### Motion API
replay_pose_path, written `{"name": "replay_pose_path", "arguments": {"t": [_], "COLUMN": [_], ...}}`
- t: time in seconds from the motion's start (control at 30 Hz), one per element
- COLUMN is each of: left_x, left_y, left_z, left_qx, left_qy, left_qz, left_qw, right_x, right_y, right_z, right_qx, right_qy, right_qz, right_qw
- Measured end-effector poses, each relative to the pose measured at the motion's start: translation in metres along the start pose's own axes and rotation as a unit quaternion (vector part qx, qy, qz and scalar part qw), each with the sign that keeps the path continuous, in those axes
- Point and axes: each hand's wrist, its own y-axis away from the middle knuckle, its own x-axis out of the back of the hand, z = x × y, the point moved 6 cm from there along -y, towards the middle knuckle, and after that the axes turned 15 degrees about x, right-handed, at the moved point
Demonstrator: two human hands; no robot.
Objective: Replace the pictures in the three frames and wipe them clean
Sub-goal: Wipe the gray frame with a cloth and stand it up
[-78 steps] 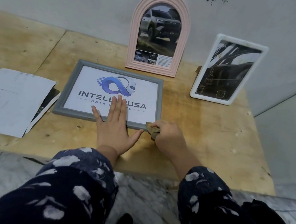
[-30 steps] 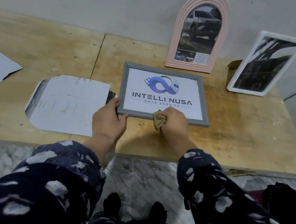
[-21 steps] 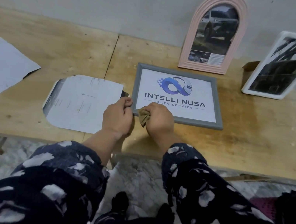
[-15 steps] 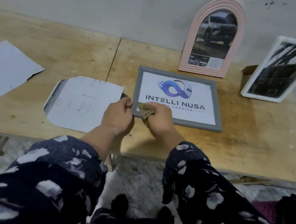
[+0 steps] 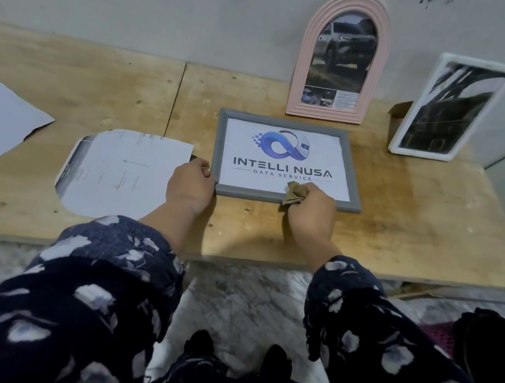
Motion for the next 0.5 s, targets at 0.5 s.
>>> {"name": "replay_pose_path", "arguments": {"t": [0.5], "left_x": [0.0], "left_y": [-0.008], "left_z": [-0.002], "left_qx": [0.028], "left_qy": [0.005], "left_qz": [-0.012], "left_qw": [1.0], "right_x": [-0.035], "right_y": [0.001], "right_z": [-0.018], "right_qx": [0.1], "right_qy": [-0.022], "right_qz": [-0.076], "right_qw": [0.992]}}
